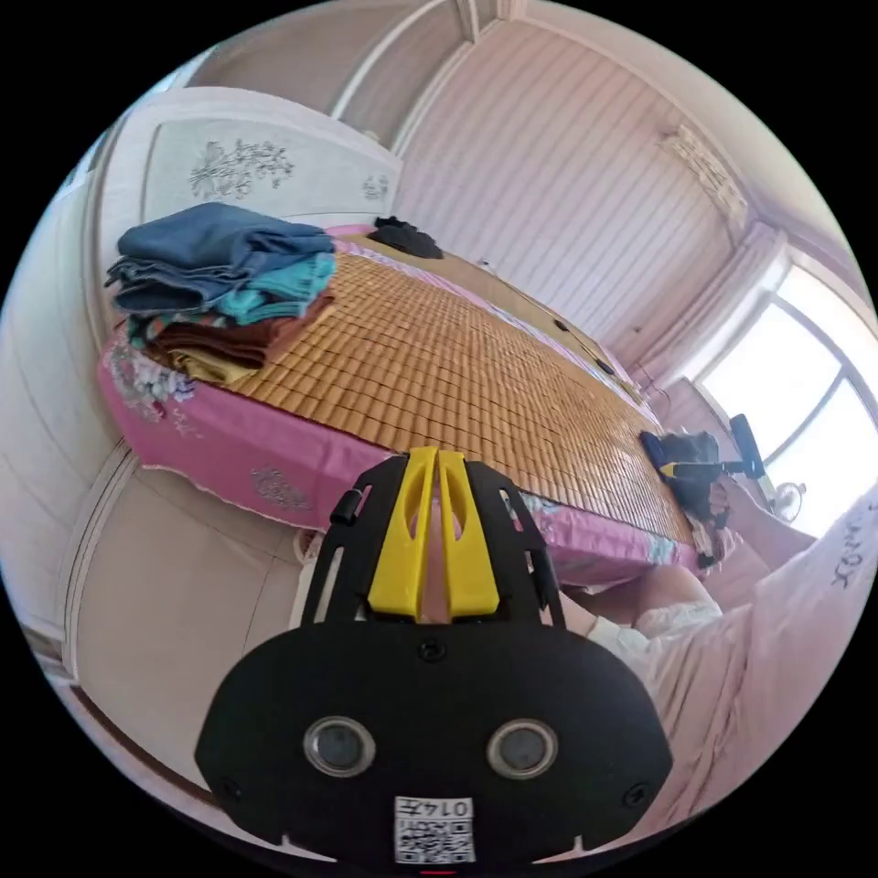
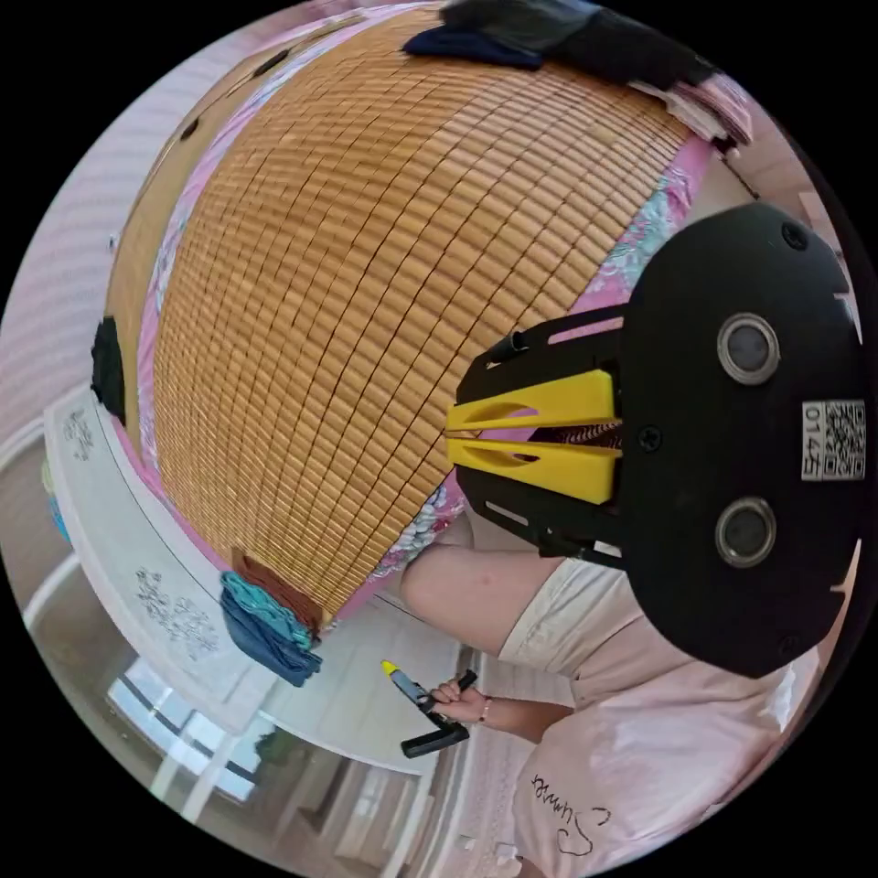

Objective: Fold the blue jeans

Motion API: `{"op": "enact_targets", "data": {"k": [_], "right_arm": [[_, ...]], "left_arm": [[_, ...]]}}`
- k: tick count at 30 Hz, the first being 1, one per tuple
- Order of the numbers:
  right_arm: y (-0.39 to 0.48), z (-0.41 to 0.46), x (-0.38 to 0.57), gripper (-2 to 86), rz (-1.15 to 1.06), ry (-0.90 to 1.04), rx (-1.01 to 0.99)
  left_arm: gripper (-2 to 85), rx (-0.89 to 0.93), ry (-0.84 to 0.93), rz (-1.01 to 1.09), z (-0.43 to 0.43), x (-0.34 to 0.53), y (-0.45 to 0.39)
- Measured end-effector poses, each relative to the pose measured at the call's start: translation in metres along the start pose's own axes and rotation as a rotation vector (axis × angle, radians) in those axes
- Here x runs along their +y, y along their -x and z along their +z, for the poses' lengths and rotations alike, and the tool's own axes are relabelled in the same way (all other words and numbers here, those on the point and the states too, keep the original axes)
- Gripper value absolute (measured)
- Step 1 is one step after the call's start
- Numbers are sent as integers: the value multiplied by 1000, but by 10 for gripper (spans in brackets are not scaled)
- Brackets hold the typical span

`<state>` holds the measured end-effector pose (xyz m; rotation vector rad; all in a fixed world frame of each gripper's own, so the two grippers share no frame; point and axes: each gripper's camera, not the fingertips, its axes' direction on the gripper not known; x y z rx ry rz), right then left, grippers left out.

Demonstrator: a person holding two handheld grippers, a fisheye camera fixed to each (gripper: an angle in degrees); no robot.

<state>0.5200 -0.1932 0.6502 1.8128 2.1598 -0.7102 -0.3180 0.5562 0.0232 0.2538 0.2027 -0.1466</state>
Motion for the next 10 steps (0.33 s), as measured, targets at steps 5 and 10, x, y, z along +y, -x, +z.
{"op": "enact_targets", "data": {"k": [5,10], "right_arm": [[-80,-72,175,6,319,-220,170],[-134,-107,321,13,525,-374,266]], "left_arm": [[-2,242,73,314,34,-40,-148],[46,392,139,621,70,-71,-306]]}}
